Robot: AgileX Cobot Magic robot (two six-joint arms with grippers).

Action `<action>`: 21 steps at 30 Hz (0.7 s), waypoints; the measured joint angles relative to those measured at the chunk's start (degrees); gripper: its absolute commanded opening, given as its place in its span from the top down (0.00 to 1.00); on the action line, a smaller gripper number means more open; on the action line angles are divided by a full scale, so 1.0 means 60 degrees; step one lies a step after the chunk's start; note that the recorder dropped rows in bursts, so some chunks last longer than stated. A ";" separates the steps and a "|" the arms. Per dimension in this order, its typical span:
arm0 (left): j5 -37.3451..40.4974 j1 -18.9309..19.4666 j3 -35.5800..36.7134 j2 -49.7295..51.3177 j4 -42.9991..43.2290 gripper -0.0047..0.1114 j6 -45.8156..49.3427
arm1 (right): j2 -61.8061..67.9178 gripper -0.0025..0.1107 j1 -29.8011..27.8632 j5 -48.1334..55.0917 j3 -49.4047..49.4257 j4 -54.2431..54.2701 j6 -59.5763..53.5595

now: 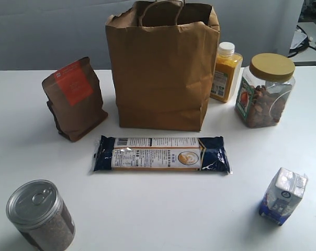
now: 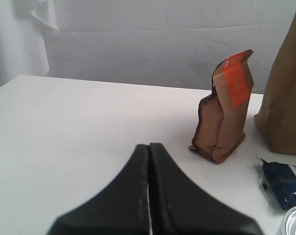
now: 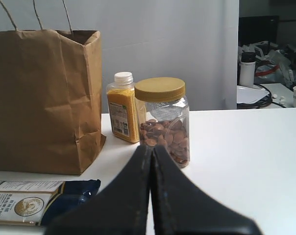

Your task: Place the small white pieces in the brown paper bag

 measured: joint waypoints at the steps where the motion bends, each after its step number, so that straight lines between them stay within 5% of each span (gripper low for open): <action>1: 0.0000 0.0000 0.0000 0.0000 0.0000 0.96 0.0000 | 0.0000 0.98 0.0000 0.0000 0.0000 0.0094 -0.0092; 21: 0.0000 0.0000 0.0000 0.0000 0.0000 0.96 0.0000 | 0.0000 0.98 0.0000 0.0049 0.0000 -0.0399 0.0957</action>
